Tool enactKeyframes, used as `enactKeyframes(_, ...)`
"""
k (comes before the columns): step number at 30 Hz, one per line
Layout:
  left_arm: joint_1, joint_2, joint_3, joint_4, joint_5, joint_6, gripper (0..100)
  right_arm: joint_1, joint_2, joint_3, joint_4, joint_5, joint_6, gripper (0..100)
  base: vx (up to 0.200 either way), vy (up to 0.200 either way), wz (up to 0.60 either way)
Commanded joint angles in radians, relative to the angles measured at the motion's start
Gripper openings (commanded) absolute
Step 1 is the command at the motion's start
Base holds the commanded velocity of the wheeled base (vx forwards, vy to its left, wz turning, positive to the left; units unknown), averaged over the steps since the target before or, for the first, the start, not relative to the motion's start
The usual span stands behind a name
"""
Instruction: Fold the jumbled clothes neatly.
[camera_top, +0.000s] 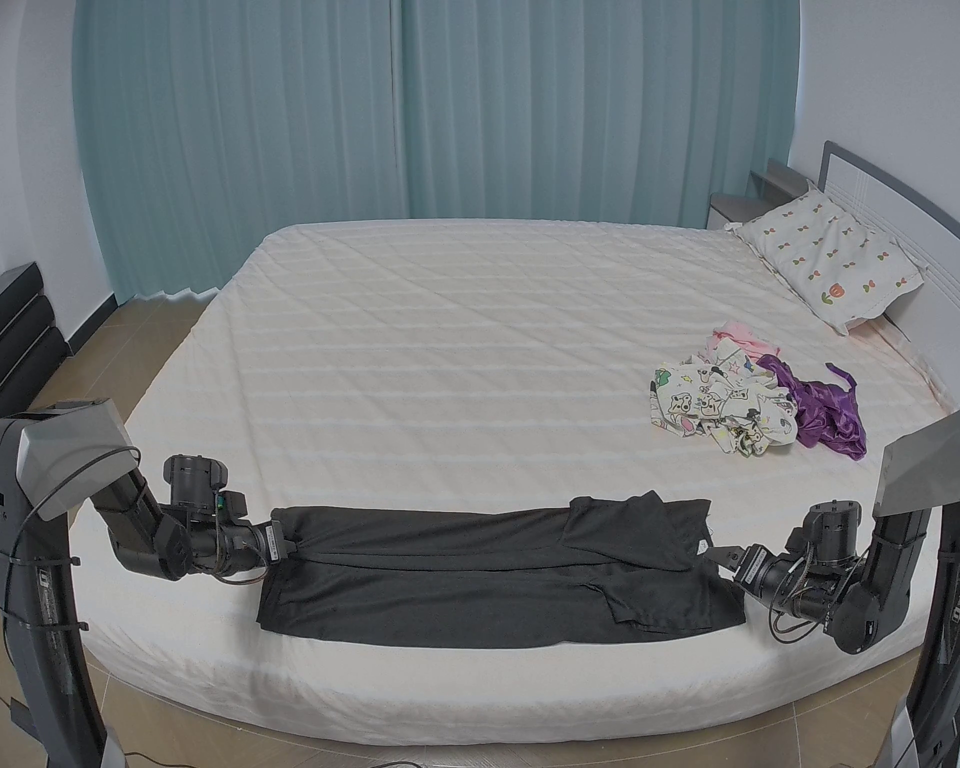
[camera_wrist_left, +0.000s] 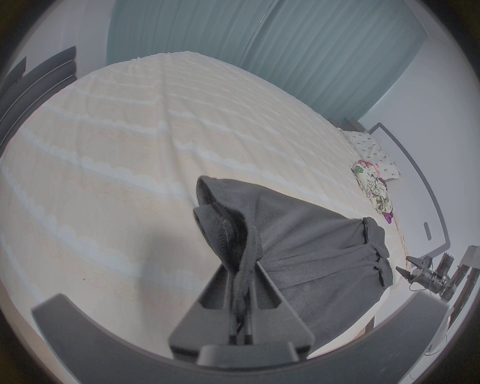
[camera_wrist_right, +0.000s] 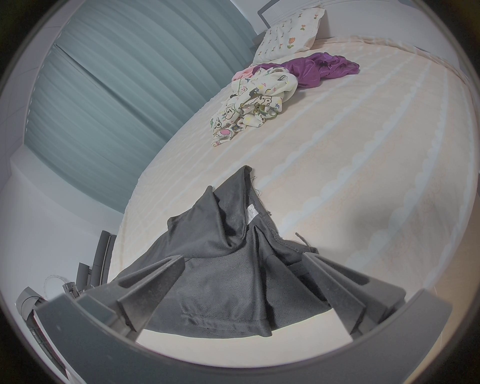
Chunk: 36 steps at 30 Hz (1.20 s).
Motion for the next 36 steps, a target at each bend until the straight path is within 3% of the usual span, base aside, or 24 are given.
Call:
enactKeyframes(1,0.029,-0.056,-0.011,0.034,0.0,-0.001,0,-0.002,0.0,-0.001,0.0,0.001,0.0,100,0.0,0.0,0.0)
enactKeyframes(11,0.11,-0.138,-0.031,0.123,-0.009,-0.007,0,-0.005,-0.003,-0.005,0.0,0.015,0.015,100,0.0,0.0,0.0)
enactKeyframes(18,0.115,-0.184,-0.016,0.151,-0.009,-0.051,0,-0.007,-0.003,-0.006,0.0,0.026,0.015,100,0.0,0.0,0.0)
enactKeyframes(28,-0.007,-0.271,-0.024,0.263,0.011,-0.16,0,-0.005,-0.011,-0.003,0.0,0.03,0.017,100,0.0,0.0,0.0)
enactKeyframes(31,-0.07,-0.279,-0.031,0.28,0.078,-0.22,0,0.004,-0.02,0.0,0.0,0.035,0.017,100,0.0,-0.067,0.0)
enactKeyframes(36,-0.145,-0.28,-0.036,0.297,0.136,-0.241,0,0.006,-0.026,0.0,0.001,0.036,0.035,100,0.0,-0.2,0.0)
